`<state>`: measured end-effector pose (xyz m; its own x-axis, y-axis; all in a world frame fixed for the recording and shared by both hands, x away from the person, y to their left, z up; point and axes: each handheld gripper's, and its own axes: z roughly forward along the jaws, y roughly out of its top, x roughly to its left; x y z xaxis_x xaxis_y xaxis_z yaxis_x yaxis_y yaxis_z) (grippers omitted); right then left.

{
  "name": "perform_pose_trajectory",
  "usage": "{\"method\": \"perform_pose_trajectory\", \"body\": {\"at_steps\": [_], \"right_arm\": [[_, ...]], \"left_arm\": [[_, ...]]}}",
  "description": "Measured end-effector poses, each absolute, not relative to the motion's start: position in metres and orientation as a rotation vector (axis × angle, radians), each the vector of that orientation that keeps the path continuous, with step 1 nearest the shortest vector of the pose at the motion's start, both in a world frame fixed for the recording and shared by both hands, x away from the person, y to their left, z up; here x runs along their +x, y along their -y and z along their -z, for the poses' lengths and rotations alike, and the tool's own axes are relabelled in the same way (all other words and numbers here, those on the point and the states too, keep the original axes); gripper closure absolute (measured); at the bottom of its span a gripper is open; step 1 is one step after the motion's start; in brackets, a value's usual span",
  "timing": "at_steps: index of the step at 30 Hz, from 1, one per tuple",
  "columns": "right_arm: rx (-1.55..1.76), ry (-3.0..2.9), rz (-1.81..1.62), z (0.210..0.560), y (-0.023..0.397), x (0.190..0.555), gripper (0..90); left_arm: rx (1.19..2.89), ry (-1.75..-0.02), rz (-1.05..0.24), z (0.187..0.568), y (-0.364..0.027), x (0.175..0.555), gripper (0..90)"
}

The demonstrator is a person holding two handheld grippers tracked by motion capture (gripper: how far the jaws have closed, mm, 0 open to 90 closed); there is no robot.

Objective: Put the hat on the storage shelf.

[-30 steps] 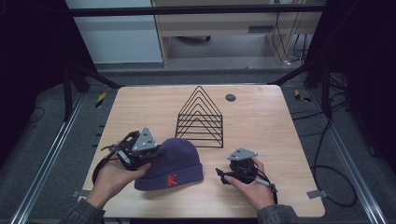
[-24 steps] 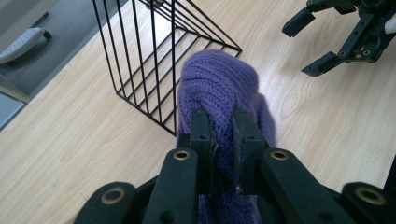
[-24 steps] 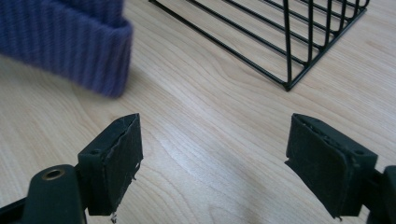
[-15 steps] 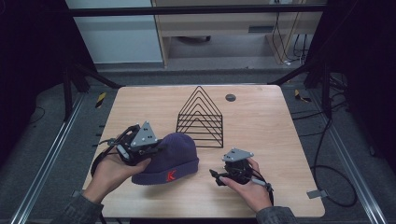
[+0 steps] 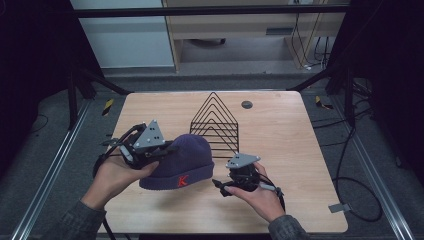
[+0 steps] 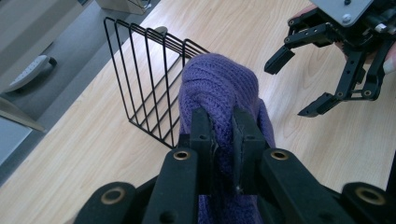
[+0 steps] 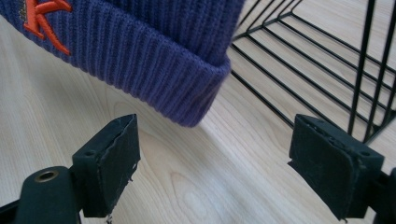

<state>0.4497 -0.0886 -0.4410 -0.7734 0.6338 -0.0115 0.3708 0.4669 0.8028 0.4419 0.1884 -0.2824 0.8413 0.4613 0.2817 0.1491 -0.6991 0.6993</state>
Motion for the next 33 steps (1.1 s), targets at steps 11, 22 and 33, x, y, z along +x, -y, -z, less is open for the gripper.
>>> {"method": "perform_pose_trajectory", "body": {"at_steps": [11,22,33], "right_arm": [[0.781,-2.452,-1.233,0.415,0.076,0.469,25.9],[0.720,-2.513,-1.294,0.409,0.075,0.477,48.5],[0.703,-2.461,-1.346,0.380,0.090,0.470,70.9]], "left_arm": [[2.304,-0.394,-0.576,0.266,-0.186,0.443,80.4],[2.259,-0.394,-0.570,0.255,-0.189,0.447,80.4],[2.202,-0.455,-0.595,0.233,-0.191,0.459,80.1]]}}
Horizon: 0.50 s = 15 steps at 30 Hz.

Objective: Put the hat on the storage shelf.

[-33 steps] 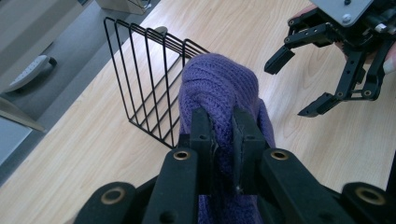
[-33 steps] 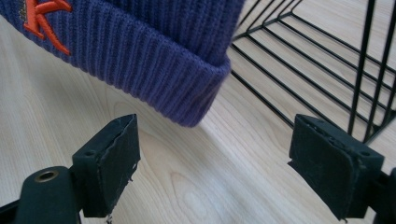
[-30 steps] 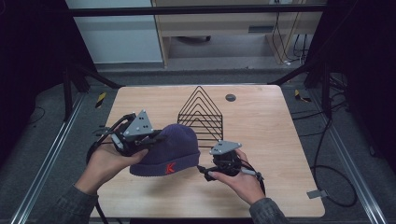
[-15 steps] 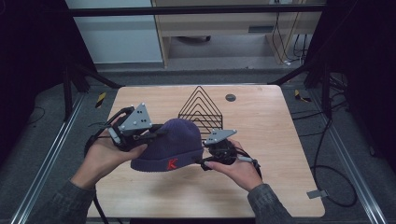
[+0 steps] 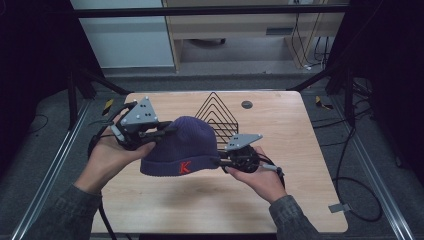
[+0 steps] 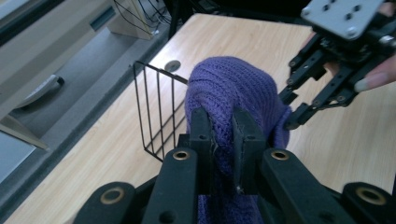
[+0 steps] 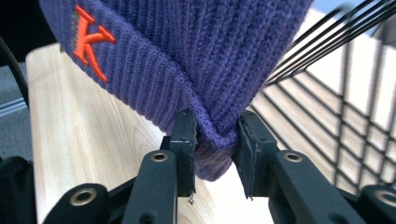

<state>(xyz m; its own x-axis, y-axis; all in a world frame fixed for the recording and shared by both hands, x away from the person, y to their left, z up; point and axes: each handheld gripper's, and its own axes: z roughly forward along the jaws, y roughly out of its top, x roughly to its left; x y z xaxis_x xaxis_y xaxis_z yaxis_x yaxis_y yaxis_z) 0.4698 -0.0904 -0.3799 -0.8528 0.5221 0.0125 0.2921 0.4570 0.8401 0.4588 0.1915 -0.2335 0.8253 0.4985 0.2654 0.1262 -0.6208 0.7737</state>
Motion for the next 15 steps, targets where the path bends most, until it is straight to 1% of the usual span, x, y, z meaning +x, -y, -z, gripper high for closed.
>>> {"method": "perform_pose_trajectory", "body": {"at_steps": [1,7,8,11,15], "right_arm": [[0.693,-2.444,-1.351,0.369,0.096,0.469,71.7],[0.702,-2.385,-1.343,0.339,0.113,0.476,72.5],[0.702,-2.385,-1.343,0.339,0.113,0.476,72.5],[0.728,-2.357,-1.335,0.324,0.123,0.487,72.6],[0.731,-2.352,-1.316,0.318,0.127,0.493,72.6]], "left_arm": [[2.196,-0.460,-0.597,0.231,-0.191,0.460,79.9],[2.151,-0.489,-0.609,0.209,-0.183,0.484,79.8],[2.151,-0.489,-0.609,0.209,-0.183,0.484,79.8],[2.133,-0.496,-0.621,0.203,-0.175,0.499,79.7],[2.135,-0.491,-0.634,0.201,-0.170,0.508,79.6]]}}
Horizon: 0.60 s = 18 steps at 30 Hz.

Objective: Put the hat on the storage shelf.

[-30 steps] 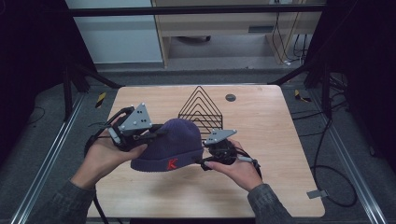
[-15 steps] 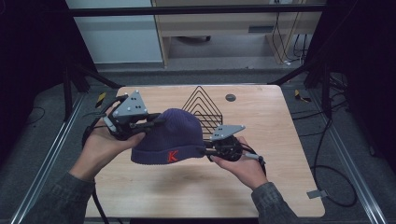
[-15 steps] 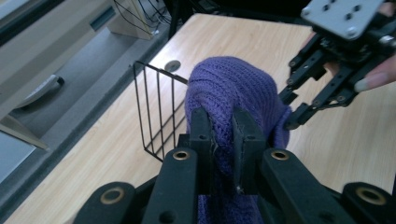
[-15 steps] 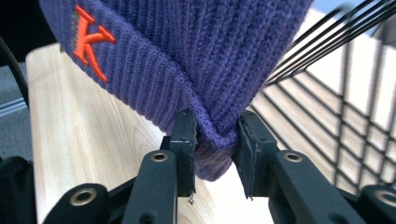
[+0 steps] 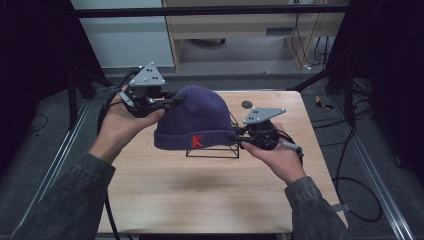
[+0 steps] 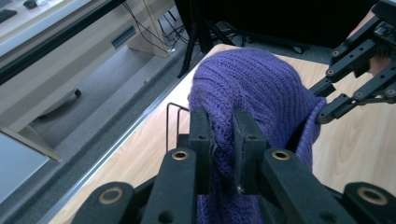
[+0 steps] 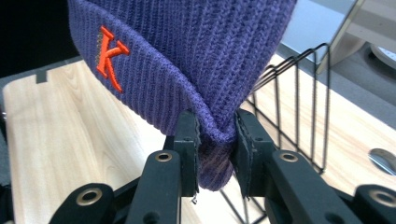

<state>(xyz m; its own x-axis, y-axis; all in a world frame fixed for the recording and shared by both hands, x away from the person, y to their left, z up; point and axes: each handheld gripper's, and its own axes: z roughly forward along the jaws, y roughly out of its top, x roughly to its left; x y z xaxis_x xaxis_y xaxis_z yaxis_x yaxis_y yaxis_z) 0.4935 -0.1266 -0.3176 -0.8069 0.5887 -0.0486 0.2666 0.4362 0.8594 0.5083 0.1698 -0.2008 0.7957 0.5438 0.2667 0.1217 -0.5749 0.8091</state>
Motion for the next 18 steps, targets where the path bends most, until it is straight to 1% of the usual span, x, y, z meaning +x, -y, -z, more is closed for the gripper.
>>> {"method": "perform_pose_trajectory", "body": {"at_steps": [6,15,18], "right_arm": [[0.735,-2.328,-1.284,0.304,0.130,0.506,73.3],[0.809,-2.267,-1.269,0.294,0.141,0.525,73.2],[0.842,-2.241,-1.262,0.292,0.146,0.532,73.1]], "left_arm": [[2.106,-0.487,-0.663,0.190,-0.160,0.526,79.4],[2.072,-0.481,-0.681,0.183,-0.145,0.548,79.4],[2.048,-0.478,-0.685,0.181,-0.134,0.560,79.4]]}}
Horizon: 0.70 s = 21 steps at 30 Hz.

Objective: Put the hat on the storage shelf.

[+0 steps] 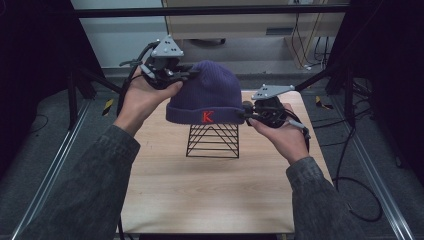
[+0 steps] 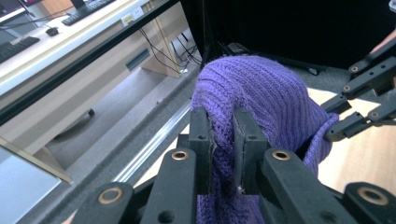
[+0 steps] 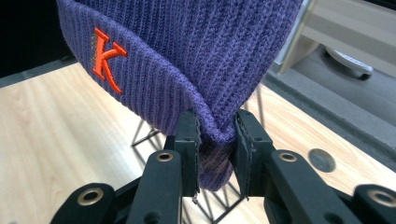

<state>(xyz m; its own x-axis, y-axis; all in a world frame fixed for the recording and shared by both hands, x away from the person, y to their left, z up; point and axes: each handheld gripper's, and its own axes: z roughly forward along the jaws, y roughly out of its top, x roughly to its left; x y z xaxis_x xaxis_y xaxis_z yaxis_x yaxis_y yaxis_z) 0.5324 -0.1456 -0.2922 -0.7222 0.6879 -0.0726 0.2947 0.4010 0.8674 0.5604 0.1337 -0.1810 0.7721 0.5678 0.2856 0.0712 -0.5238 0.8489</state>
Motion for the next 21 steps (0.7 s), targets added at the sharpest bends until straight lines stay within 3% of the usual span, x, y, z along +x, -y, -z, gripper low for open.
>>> {"method": "perform_pose_trajectory", "body": {"at_steps": [21], "right_arm": [[0.915,-2.238,-1.211,0.317,0.151,0.555,72.8]], "left_arm": [[2.109,-0.480,-0.696,0.208,-0.115,0.597,79.3]]}}
